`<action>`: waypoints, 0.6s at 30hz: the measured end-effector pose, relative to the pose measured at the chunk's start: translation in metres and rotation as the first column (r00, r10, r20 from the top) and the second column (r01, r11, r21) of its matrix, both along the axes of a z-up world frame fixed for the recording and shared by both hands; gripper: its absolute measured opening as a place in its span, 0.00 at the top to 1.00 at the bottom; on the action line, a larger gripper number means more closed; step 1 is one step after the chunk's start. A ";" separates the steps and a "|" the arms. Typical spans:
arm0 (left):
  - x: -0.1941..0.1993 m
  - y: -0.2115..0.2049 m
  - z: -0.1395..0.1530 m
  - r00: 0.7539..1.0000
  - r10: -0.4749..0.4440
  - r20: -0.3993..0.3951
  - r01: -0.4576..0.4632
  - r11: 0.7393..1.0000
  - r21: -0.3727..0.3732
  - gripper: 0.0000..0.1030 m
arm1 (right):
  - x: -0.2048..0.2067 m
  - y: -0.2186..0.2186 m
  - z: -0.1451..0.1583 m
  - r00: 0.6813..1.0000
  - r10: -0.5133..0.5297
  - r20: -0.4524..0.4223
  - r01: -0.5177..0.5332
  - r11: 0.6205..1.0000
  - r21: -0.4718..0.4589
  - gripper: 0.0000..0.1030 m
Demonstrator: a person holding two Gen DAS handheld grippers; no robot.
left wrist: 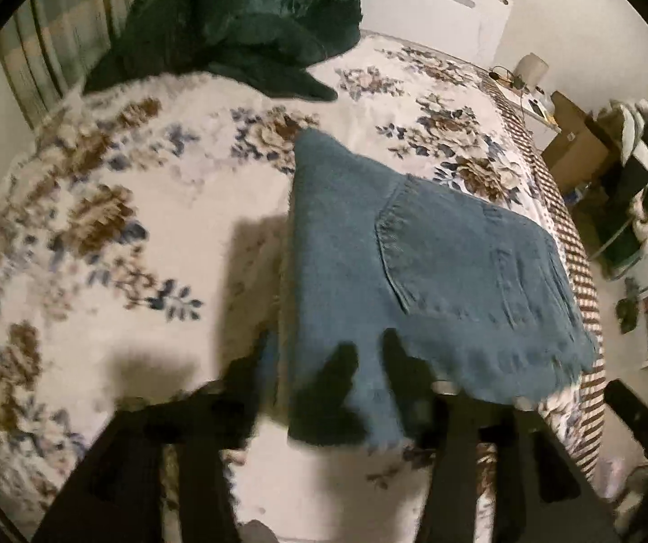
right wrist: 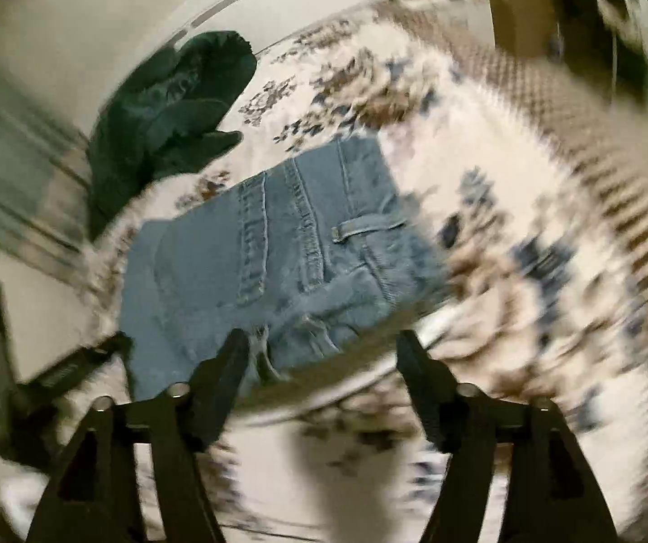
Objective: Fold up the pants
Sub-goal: 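Open both grippers and release the jeans on the stack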
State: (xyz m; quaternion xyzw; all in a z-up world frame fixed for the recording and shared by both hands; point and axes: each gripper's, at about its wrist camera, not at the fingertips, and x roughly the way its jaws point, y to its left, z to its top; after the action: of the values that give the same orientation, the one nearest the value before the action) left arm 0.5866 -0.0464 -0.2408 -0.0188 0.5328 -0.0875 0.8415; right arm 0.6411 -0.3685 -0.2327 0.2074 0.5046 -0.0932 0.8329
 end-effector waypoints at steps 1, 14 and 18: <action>-0.009 -0.002 0.009 1.000 -0.005 0.014 0.005 1.000 0.010 0.25 | -0.004 0.003 0.010 1.000 0.008 -0.004 -0.009 0.999 -0.034 0.19; -0.128 -0.018 0.133 0.981 0.006 0.192 -0.028 0.993 0.115 0.11 | -0.093 0.044 0.155 0.993 0.097 0.061 -0.073 0.946 -0.314 0.00; -0.167 -0.021 0.164 0.970 0.020 0.244 -0.050 0.992 0.116 0.11 | -0.132 0.049 0.200 0.987 0.115 0.113 -0.074 0.946 -0.317 0.00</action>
State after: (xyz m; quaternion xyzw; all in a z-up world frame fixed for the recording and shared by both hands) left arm 0.4195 -0.0675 -0.0764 0.0339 0.4300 -0.0417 0.9012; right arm 0.5092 -0.3192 -0.0323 0.0547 0.4376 -0.1180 0.8897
